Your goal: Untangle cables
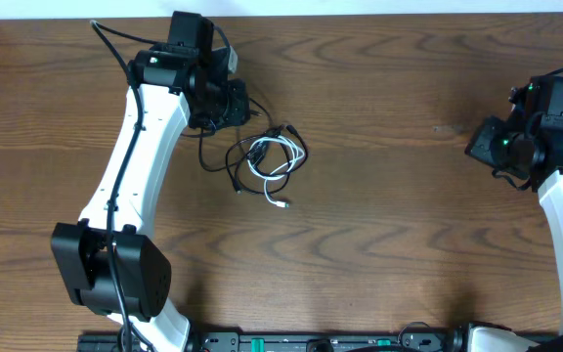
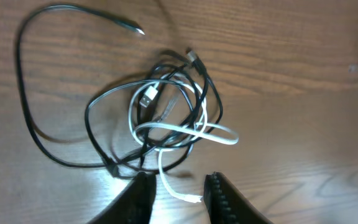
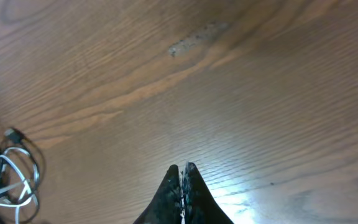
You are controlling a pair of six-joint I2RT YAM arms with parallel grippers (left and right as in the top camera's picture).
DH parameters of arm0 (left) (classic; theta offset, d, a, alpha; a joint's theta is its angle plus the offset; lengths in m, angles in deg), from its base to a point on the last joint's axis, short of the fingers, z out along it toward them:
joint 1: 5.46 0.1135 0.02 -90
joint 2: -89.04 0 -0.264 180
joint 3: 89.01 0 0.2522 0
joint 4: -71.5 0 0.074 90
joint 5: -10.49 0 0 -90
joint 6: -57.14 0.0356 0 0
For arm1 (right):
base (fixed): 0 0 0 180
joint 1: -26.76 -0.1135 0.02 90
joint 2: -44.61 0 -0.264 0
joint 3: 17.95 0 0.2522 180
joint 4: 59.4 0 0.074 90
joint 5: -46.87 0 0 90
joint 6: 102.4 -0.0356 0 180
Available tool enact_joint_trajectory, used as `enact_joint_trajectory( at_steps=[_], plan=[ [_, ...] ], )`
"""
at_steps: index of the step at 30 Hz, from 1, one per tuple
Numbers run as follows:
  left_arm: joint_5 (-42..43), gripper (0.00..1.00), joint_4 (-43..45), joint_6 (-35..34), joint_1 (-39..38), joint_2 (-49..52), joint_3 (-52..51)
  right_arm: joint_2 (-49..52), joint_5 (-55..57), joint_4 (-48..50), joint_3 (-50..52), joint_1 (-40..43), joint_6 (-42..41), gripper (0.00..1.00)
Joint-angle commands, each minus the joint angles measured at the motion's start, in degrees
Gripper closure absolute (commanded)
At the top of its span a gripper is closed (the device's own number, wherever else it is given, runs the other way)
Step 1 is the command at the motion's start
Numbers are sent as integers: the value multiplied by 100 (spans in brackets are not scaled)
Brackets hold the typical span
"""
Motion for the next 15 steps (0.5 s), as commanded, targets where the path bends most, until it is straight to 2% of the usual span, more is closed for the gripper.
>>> enact_joint_trajectory(
  at_steps=[1,4,6,8,10,15],
  plan=[
    [-74,60,-103,442,-144,-105,33,-4,192,-33,-55,2,155,93],
    [-76,51,-105,826,-291,-101,33,-4,55,-28,-55,0,157,78],
    [-74,43,-105,949,-345,-98,33,-4,20,-31,-55,0,157,62],
    [-76,41,-107,1152,-411,-94,28,-4,22,-48,-55,0,160,51],
    [-76,40,-107,1353,-474,-72,28,-4,20,-59,-55,0,160,46],
    [-74,39,-181,2146,-603,225,28,-2,13,-81,-55,-9,157,43]
  ],
)
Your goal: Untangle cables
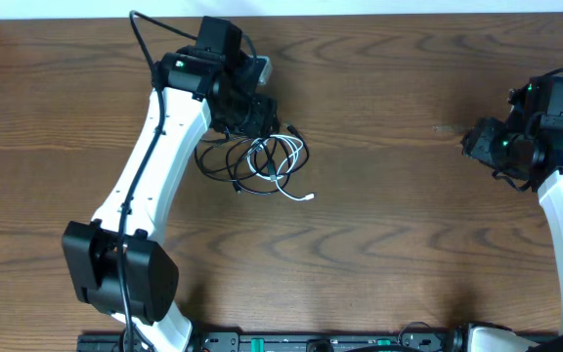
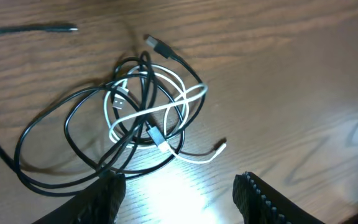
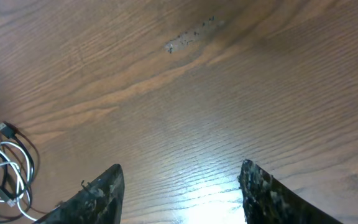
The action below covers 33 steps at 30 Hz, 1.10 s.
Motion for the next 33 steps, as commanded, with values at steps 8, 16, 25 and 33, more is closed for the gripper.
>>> enact_joint_trajectory(
  at_steps=[8,16,25,33],
  plan=[
    [-11,38,-44,2004,-122,977,28,4,-22,-140,-55,-13,26,41],
    [-13,38,350,2269,-129,1515,28,7,-50,-422,-55,-81,28,40],
    [-37,41,796,2153,-125,1821,28,7,-118,-590,-55,-81,254,34],
    [-785,41,804,2050,-125,1869,28,7,-345,-592,-55,-81,542,30]
  ],
)
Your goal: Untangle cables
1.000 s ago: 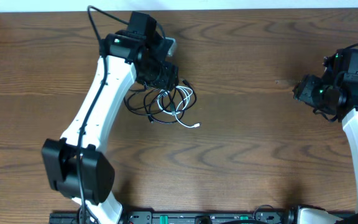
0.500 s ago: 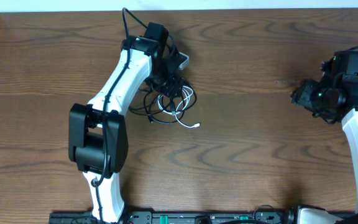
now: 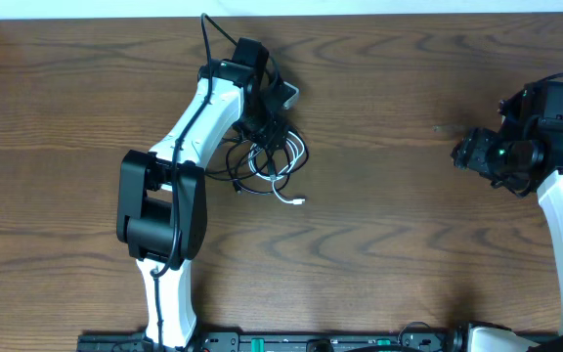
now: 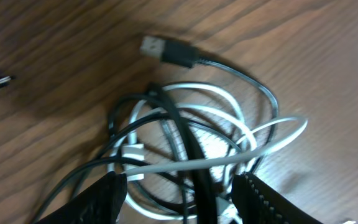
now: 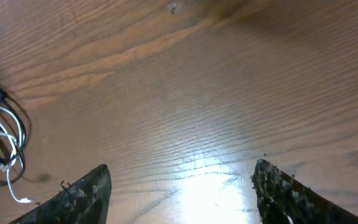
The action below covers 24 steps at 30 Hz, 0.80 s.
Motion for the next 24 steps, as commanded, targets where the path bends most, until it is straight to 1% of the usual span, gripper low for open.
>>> enact_joint_trajectory(
  at_steps=[1,5,6,7,8,9,10,12,14,18,20,21,24],
  plan=[
    [-516,41,-74,-35,-7,92,28,7,-101,-22,-55,-44,177,30],
    [-525,41,-125,-81,-13,144,28,7,-101,-11,-55,-44,175,28],
    [-522,45,-122,-81,-13,153,28,7,-101,-11,-55,-44,175,28],
    [-522,50,-116,-83,-13,162,28,7,-101,-11,-55,-44,175,28],
    [-525,60,-107,-83,-11,162,28,7,-101,-13,-55,-44,177,28],
    [-527,78,-90,-107,-11,162,28,7,-101,-13,-55,-44,175,28],
    [-527,92,-59,-184,-11,160,31,7,-105,-13,-55,-44,175,28],
    [-525,93,-9,-461,-11,122,44,7,-186,15,-55,-44,175,28],
    [-525,92,-59,-772,-11,20,164,4,-332,94,-55,-44,173,32],
    [-374,93,-457,-1233,-13,-452,728,4,-1093,437,-57,-44,173,35],
    [61,93,-597,-1419,-13,-887,1023,4,-1641,719,-57,-63,175,35],
    [234,93,-579,-1515,-13,-1038,1058,4,-1781,798,-57,-81,175,34],
    [1110,93,-433,-1685,-13,-1585,1069,4,-2358,1156,-57,-216,175,32]
  ],
)
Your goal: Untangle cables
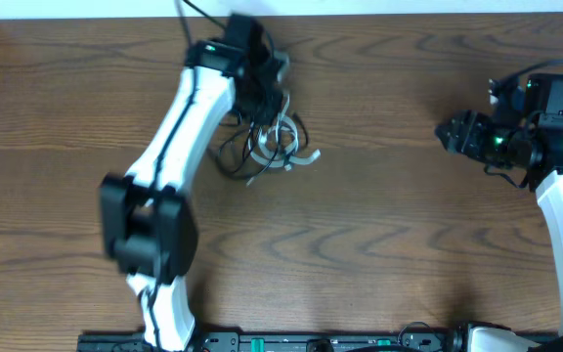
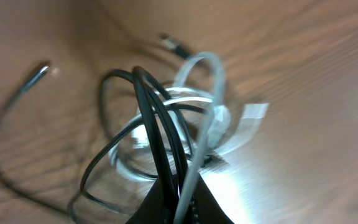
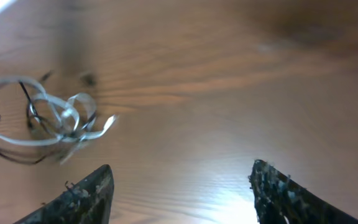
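A tangle of black and white cables [image 1: 274,145] lies on the wooden table at the upper middle. My left gripper [image 2: 182,202] is shut on strands of the black cable [image 2: 157,124] and the white cable [image 2: 205,124], and the loops rise from its jaws. In the overhead view my left gripper [image 1: 262,103] sits at the bundle's top. My right gripper [image 3: 182,186] is open with nothing between its fingers, far to the right [image 1: 457,132]. The cable tangle [image 3: 58,118] shows at the left of the right wrist view.
The wooden table [image 1: 379,244] spreads between the two arms. The left arm [image 1: 179,147] stretches from the front up to the bundle. The table's far edge [image 1: 360,14] runs just behind the left gripper.
My left gripper was open over the bundle and is now shut on black and white strands, which have lifted. The left arm's base has shifted left. My right gripper has turned leftward.
My left gripper stood narrowly open beside the bundle and the right gripper was shut. Then both were wide open, the left one over the cables. Then the left was down among the loops. Now it grips the strands.
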You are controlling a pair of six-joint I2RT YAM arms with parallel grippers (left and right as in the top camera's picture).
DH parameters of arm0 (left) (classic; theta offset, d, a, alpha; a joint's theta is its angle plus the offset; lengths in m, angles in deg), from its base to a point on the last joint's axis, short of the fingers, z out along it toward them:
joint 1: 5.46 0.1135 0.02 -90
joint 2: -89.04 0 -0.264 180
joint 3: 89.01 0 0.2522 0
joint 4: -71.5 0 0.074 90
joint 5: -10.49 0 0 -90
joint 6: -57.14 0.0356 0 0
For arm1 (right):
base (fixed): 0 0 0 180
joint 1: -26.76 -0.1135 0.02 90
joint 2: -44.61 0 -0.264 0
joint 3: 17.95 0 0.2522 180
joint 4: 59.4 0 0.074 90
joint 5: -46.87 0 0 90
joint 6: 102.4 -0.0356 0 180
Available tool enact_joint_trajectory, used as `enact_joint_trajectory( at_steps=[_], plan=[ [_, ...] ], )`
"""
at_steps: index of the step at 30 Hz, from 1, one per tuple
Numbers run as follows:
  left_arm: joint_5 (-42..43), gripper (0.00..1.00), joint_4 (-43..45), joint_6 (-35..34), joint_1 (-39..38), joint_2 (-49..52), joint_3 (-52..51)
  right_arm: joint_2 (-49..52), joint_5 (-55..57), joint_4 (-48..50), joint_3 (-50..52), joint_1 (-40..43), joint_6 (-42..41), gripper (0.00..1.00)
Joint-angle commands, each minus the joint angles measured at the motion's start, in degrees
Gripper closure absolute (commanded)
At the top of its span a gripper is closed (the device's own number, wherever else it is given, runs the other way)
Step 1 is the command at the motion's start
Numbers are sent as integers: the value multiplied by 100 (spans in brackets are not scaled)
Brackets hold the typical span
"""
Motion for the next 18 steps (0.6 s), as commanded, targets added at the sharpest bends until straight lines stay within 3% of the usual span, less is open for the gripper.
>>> enact_joint_trajectory(
  at_steps=[1,7,15,18],
  plan=[
    [1268,93,39,-389,-15,-975,291,4,-1207,332,-57,-227,66,31],
    [2205,92,-28,-588,-13,-1305,291,4,-2378,1423,-57,-702,-31,29],
    [3174,93,33,-1237,-13,-1314,291,85,-2293,2218,-57,-1480,-326,22],
    [3283,93,98,-1427,-13,-1314,291,275,-1613,2258,-57,-1834,-330,26]
  ],
)
